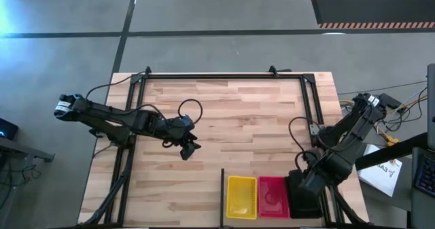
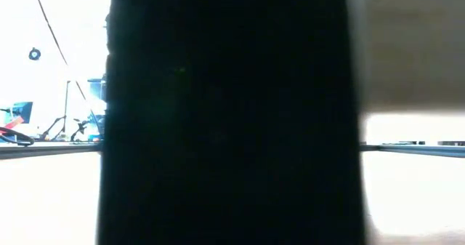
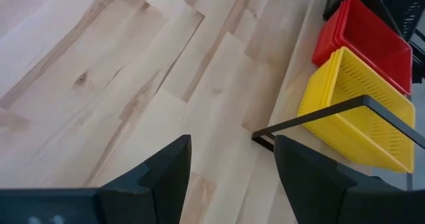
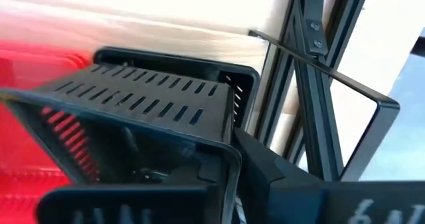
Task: Stack baskets on shelf by color
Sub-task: Stack the black bin on top of the black bins on the shelf, then return to Home Position
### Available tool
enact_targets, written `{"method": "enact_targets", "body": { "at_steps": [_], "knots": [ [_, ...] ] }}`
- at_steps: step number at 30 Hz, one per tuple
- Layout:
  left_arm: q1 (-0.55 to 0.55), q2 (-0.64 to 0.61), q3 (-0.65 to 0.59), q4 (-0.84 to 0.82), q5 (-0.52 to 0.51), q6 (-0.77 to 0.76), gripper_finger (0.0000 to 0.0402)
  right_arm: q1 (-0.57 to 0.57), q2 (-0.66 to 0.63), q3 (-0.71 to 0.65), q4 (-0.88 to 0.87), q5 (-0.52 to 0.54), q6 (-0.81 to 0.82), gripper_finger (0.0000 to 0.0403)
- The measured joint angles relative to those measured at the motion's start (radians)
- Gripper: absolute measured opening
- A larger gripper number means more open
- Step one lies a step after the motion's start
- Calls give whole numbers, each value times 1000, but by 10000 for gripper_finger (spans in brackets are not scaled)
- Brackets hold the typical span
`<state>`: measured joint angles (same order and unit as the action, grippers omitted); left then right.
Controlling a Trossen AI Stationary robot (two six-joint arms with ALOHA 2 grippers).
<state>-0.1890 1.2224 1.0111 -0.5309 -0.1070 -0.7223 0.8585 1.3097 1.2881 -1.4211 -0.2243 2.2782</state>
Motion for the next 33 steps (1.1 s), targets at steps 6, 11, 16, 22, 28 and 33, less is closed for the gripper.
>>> {"method": "enact_targets", "body": {
  "at_steps": [6,11,16,22,28,33],
  "knots": [
    [0,0,2,0,0,0,200,12,18,0,-1,-86,-70,87],
    [0,0,2,0,0,-1,200,14,-4,15,-2,-93,-121,128],
    [0,0,2,1,0,-4,200,15,-31,44,-10,-3,-129,137],
    [0,0,8,7,2,-5,200,8,-45,53,121,418,-212,91],
    [0,-2,10,88,17,-4,200,-2,-44,7,432,728,-588,18],
    [0,-11,10,272,25,-3,200,-52,-62,-45,722,916,-917,9]
  ]
}}
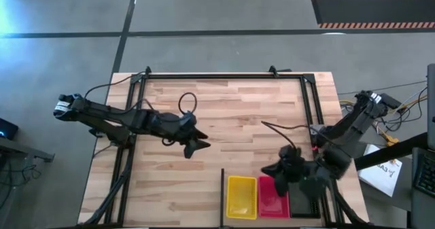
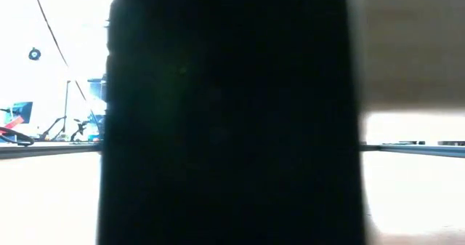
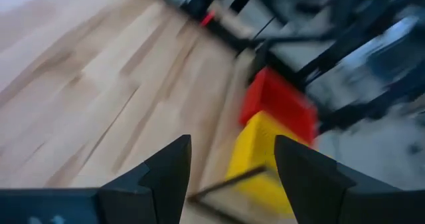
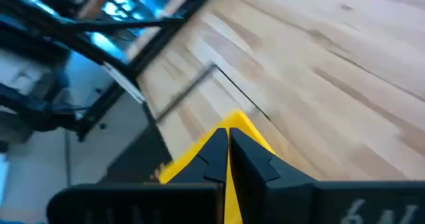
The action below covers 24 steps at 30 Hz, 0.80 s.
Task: Stack baskets on shelf by color
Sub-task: Return to Home Position
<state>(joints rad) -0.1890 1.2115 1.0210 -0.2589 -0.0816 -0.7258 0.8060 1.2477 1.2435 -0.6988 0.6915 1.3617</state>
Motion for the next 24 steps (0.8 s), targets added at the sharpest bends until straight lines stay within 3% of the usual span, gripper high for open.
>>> {"method": "enact_targets", "body": {
  "at_steps": [3,10,15,18,24],
  "knots": [
    [0,-2,0,134,0,7,200,-87,-14,-59,192,-128,-190,8],
    [0,-5,1,331,-42,81,200,-425,-33,-239,668,-624,-647,8],
    [0,-11,4,329,-133,46,200,-664,-143,-333,717,-993,-790,8],
    [-3,-10,13,330,-178,11,200,-755,-267,-398,660,-1067,-883,8],
    [-3,1,13,330,-289,-28,200,-833,-542,-537,565,-1059,-984,8]
  ]
}}
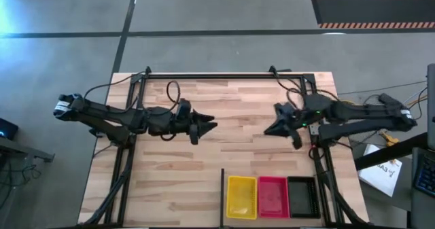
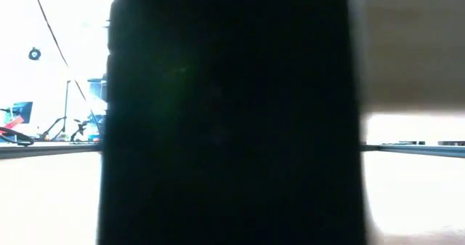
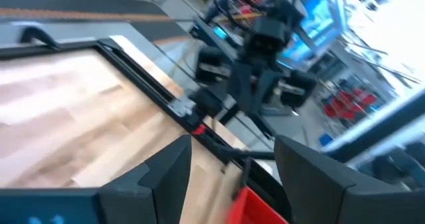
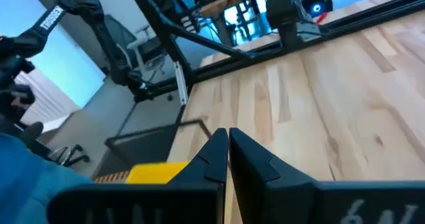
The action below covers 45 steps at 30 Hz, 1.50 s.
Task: Stack baskets on shelf by color
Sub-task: Return to Home Position
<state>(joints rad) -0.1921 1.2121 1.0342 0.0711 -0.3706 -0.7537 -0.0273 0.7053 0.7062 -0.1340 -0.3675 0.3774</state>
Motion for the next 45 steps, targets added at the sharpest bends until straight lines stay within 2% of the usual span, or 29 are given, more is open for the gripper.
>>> {"method": "enact_targets", "body": {
  "at_steps": [5,10,18,25,28,35,45],
  "knots": [
    [1,13,-1,0,-87,0,200,1,-188,-149,-11,1,25,8],
    [3,32,1,4,-94,4,200,2,-319,-282,-13,1,57,8],
    [3,80,-2,6,-95,3,200,2,-527,-415,-12,8,60,8],
    [3,140,-1,92,-95,2,200,3,-696,-529,-20,211,68,8],
    [3,166,-3,118,-96,2,200,2,-705,-569,-4,256,67,8],
    [8,195,-4,139,-100,2,200,3,-677,-692,253,257,22,8],
    [13,195,-6,139,-100,10,200,3,-664,-694,239,264,-30,9]
  ]
}}
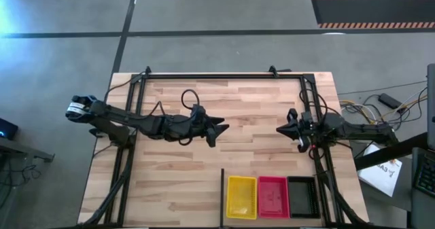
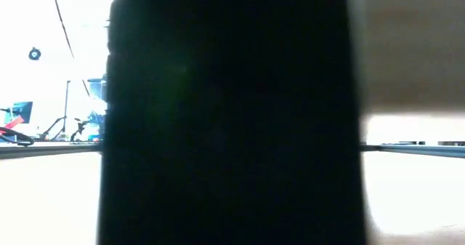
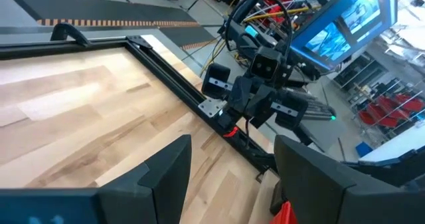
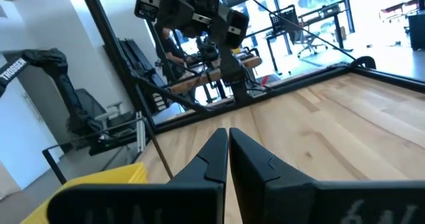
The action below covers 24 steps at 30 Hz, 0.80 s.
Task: Stack baskets on shelf by color
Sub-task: Return to Home Position
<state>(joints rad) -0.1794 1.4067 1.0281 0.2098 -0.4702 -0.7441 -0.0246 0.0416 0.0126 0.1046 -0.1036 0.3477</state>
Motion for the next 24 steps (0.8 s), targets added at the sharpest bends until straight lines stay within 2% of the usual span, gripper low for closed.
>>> {"method": "enact_targets", "body": {
  "at_steps": [9,12,14,16,19,24],
  "knots": [
    [41,-1,-4,-23,2,105,200,0,6,0,1,0,0,9],
    [70,-1,-8,-37,67,231,199,0,6,-1,1,0,0,9],
    [98,-3,-15,-36,163,282,191,0,6,-1,1,0,0,9],
    [131,-16,-28,-45,270,311,170,0,6,-1,1,0,0,9],
    [172,-56,-66,-39,386,345,115,0,6,-1,0,0,0,9],
    [215,-186,-210,-44,421,375,13,0,7,-1,2,0,0,9]
  ]
}}
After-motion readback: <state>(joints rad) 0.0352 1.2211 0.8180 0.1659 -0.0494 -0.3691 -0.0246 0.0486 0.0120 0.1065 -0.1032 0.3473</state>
